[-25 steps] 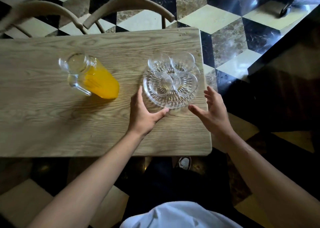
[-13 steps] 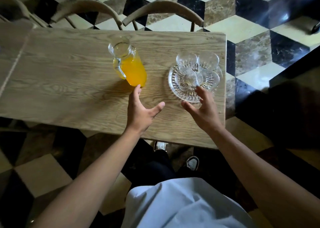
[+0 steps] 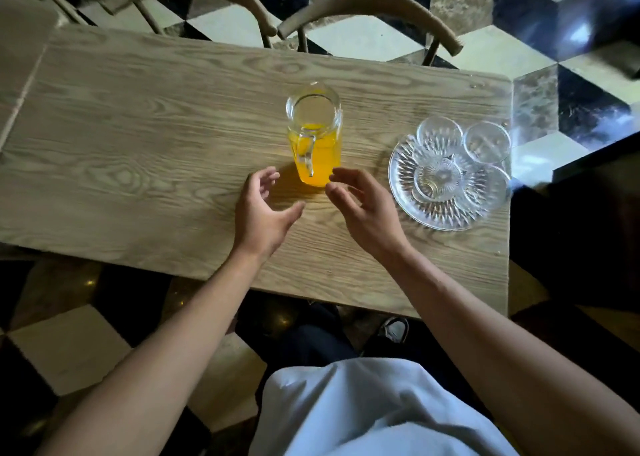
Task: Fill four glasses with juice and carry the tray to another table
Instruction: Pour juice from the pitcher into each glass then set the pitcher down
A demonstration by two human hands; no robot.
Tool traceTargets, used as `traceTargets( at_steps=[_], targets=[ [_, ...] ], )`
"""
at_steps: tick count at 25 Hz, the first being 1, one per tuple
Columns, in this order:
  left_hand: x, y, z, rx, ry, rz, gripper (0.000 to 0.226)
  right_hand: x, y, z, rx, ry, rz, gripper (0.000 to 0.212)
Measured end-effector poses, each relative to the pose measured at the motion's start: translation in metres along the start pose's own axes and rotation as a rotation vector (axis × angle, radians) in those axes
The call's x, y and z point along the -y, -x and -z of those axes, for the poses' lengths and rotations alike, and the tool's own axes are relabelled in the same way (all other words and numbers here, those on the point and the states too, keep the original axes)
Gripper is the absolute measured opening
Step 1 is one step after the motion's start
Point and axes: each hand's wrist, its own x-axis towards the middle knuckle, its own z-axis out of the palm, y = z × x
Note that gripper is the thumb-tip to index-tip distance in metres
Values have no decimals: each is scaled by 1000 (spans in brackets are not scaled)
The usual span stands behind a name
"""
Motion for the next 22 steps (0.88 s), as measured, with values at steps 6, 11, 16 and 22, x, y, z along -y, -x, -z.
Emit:
traceTargets(
  at_steps=[6, 11, 16, 22],
  targets=[
    [20, -76, 3, 298, 90, 18, 123, 25, -27, -37, -61, -90, -26, 31],
    [15, -124, -10, 472, -64, -108, 108, 26, -34, -43, -66, -52, -60, 40],
    [-2, -154, -11, 698, -172, -204, 110, 25, -32, -47, -75, -161, -62, 39],
    [-7, -166, -11, 758, -295, -320, 96, 28, -28, -48, -71, -240, -68, 35]
  ],
)
